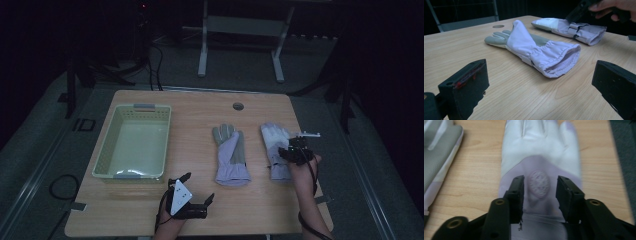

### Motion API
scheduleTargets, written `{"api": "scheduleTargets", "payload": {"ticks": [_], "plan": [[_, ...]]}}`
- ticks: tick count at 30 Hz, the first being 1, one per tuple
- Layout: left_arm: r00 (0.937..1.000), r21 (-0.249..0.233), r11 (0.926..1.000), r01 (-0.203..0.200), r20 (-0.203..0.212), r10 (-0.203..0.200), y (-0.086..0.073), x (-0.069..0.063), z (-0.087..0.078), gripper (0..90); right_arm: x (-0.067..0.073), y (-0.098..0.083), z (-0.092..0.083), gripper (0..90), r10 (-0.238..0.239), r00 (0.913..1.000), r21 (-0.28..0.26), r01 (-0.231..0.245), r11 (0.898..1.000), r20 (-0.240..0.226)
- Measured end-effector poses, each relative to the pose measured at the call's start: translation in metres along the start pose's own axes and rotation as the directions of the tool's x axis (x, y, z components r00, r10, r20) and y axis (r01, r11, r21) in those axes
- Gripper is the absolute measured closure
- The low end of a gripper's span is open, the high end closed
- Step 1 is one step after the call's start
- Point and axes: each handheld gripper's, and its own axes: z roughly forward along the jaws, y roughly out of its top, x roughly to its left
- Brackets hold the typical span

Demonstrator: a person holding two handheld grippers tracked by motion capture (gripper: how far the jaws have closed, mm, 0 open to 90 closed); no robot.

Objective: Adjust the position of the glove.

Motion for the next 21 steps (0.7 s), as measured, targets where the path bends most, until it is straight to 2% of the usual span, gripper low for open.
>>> {"api": "scheduleTargets", "payload": {"ticks": [2,3,5,6,8,9,11,13,18,21], "plan": [[1.0,0.002,1.0,-0.001,0.001,0.001,0.0,0.0,0.0,0.9,-0.002,0.001,-0.003,56.3,-0.002,1.0,-0.005,0.002,1.0,-0.007],[1.0,0.003,1.0,0.001,0.002,-0.001,0.0,0.0,0.0,0.9,-0.007,0.004,-0.014,52.9,-0.027,0.9991,-0.029,0.026,0.999,-0.033],[1.0,0.003,1.0,0.001,0.002,-0.001,0.0,0.0,0.0,0.9,-0.01,0.005,-0.019,51.4,-0.059,0.9972,-0.031,0.058,0.998,-0.046],[1.0,0.004,1.0,0.0,0.004,0.0,0.0,0.0,0.0,0.9,-0.012,0.005,-0.022,50.0,-0.092,0.9937,-0.038,0.09,0.995,-0.063],[1.0,0.005,1.0,0.0,0.006,0.0,0.0,0.0,0.0,0.9,-0.014,0.004,-0.025,49.9,-0.151,0.9856,-0.038,0.148,0.988,-0.077],[1.0,0.006,1.0,0.001,0.008,-0.001,0.0,0.0,0.0,0.9,-0.015,0.003,-0.027,49.9,-0.19,0.9777,-0.044,0.186,0.982,-0.091],[0.9999,0.006,1.0,0.003,0.014,-0.003,0.0,0.0,0.001,0.9,-0.019,0.0,-0.029,49.8,-0.242,0.9637,-0.058,0.236,0.97,-0.113],[0.9999,0.008,1.0,0.003,0.016,-0.003,0.0,0.0,0.001,0.9,-0.022,-0.002,-0.028,48.8,-0.277,0.9545,-0.052,0.272,0.961,-0.111],[0.9999,0.012,0.9999,0.003,0.014,-0.003,0.001,0.0,0.002,0.9,-0.031,-0.005,-0.025,51.5,-0.303,0.9443,-0.075,0.295,0.953,-0.13],[0.9999,0.006,0.9999,0.012,0.01,-0.012,0.0,0.0,0.001,0.9,-0.035,-0.004,-0.022,52.0,-0.297,0.9451,-0.083,0.288,0.954,-0.136]]}}
